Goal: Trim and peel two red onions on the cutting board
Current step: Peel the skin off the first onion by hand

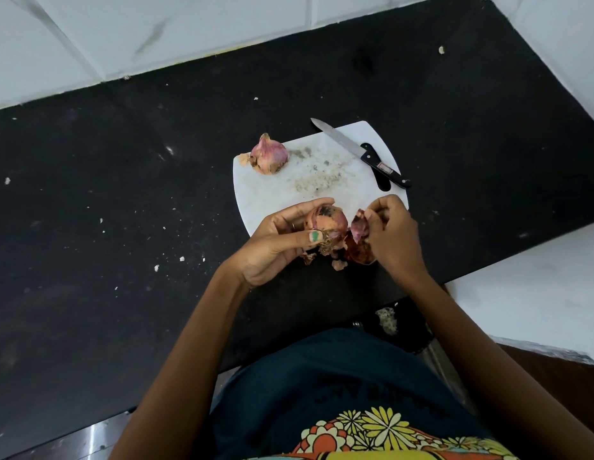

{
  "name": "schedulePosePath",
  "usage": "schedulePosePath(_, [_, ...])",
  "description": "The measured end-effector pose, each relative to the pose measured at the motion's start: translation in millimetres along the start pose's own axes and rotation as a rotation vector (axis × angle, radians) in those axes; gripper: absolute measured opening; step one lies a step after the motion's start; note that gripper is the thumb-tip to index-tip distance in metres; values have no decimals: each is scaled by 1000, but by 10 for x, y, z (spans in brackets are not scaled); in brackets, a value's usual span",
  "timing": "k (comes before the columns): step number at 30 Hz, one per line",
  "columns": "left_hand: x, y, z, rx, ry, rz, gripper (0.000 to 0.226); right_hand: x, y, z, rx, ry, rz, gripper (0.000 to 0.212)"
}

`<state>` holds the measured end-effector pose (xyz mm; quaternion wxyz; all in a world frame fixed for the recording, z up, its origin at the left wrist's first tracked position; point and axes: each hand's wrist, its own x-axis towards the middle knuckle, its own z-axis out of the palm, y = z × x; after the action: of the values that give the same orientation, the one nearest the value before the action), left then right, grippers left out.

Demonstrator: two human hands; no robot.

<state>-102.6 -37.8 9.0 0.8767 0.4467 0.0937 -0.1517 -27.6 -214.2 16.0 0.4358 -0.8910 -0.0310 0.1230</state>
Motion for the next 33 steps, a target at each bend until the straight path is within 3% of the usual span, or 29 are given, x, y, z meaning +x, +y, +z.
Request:
schedulePosePath(7, [27, -11, -12, 38, 101, 9, 55, -10, 23, 38, -317, -139, -172, 21])
schedulePosePath(9, [30, -16, 0, 39, 126, 7, 52, -26, -67, 0, -175, -128, -156, 18])
schedulePosePath(13, [33, -24, -10, 36, 134, 11, 51, -92, -295, -143, 333, -185, -55, 9])
schedulePosePath(21, [41, -35, -1, -19, 148, 25, 52, -163, -339, -196, 294, -341, -102, 33])
schedulePosePath(24, [26, -27, 26, 48, 143, 25, 58, -184, -364, -183, 330, -293, -146, 36])
schedulePosePath(29, [-7, 20, 67, 206, 196, 45, 51, -179, -352, -178, 315, -207, -204, 26])
schedulePosePath(33, [-5, 33, 74, 223, 195, 45, 49, -211, -341, -151, 191, -123, -416, 17])
